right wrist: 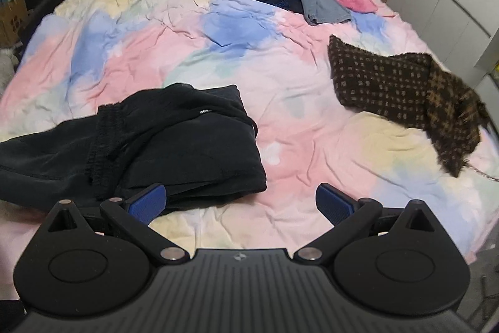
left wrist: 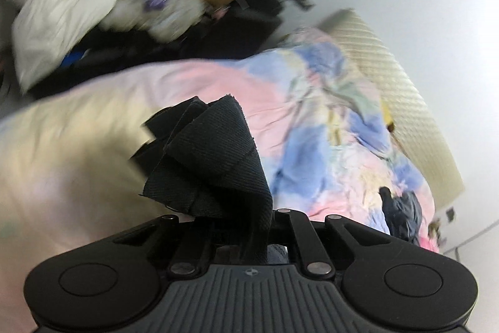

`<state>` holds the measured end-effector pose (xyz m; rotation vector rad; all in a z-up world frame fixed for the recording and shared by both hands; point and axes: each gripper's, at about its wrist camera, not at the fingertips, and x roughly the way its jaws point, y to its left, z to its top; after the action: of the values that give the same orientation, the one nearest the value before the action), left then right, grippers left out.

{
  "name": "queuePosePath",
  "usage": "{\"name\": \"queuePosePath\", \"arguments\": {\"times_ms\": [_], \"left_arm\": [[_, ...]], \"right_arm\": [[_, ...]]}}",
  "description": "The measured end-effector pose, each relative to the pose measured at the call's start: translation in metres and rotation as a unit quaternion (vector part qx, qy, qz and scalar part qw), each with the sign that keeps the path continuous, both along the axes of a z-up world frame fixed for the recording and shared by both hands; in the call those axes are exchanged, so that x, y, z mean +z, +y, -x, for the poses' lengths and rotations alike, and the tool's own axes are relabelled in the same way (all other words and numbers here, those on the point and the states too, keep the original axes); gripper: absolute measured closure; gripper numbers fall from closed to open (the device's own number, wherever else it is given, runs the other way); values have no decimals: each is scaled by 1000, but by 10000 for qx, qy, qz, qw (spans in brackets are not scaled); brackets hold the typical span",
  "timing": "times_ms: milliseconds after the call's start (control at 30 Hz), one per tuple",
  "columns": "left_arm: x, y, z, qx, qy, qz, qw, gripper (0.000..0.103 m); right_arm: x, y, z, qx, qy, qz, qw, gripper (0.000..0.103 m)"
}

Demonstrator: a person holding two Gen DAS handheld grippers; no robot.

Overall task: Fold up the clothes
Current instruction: 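Grasp the folded trousers' edge with the left gripper and lift it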

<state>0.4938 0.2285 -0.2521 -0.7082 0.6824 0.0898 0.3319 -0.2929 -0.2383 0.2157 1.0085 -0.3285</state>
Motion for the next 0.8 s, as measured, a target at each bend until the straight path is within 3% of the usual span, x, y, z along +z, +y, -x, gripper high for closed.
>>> {"name": "queuePosePath", "arguments": {"times_ms": [200,467,667,800], "left_arm": [[61,-85,1,-92,-281,-541,9981,94],[124,-213,4,-596,-337,-1271,9895,94],[142,-313,2,-1163,-342,-1770,9767,94],[136,-381,-2,-1647,-262,-1964,9662,94]], "right_arm": [[-10,-49,4,534,-99,-456,9975,1],[-21,-107,3,824,-332,-1144,9895,1],[-41,-152,10,623,-369,-1576,9848,0],[-53,-182,17,537,-404,-1643,9841,0]]}}
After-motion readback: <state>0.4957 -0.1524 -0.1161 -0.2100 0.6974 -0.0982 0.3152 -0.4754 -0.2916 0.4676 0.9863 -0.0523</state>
